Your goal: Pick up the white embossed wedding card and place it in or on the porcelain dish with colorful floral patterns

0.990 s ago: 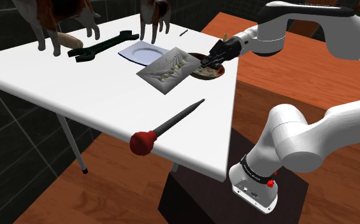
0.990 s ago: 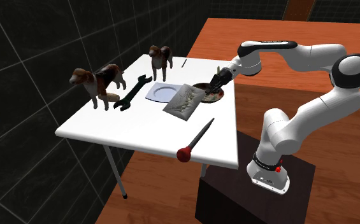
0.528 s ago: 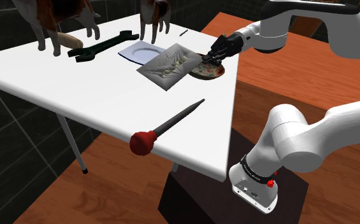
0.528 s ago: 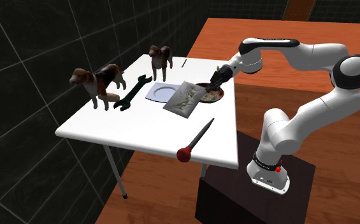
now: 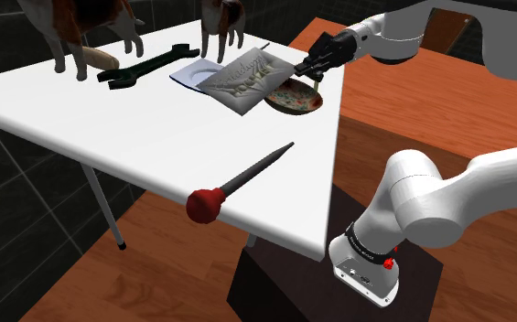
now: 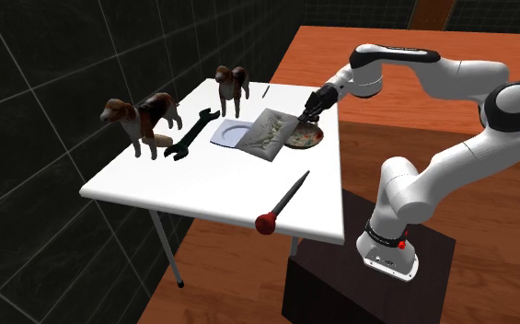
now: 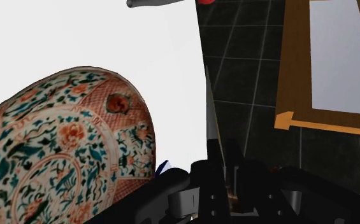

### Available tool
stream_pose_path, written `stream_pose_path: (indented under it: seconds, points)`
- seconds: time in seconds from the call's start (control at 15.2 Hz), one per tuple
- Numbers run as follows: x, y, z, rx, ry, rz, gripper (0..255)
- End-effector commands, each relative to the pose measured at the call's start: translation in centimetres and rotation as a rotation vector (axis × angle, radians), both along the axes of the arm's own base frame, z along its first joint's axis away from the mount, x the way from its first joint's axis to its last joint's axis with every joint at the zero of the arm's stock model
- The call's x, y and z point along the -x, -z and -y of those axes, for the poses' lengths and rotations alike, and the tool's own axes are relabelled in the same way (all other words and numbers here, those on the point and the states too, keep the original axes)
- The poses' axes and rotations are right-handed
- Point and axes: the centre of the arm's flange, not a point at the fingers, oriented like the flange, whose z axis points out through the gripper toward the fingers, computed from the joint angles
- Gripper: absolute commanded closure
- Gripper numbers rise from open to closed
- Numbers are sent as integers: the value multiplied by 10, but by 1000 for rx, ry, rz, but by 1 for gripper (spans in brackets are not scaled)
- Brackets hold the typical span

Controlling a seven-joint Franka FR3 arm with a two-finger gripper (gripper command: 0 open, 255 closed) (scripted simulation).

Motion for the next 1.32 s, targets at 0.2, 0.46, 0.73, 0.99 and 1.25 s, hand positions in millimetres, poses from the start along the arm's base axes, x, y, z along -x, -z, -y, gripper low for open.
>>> stream_pose_path:
  seconds: [0.2,0.46,0.73,0.99,1.25]
  points:
    - [0,-27,0,0,0,0,255]
    - [0,-48,0,0,0,0,255]
    - [4,-62,13,0,0,0,255]
    - [22,-74,61,0,0,0,255]
    - [39,-86,109,0,0,0,255]
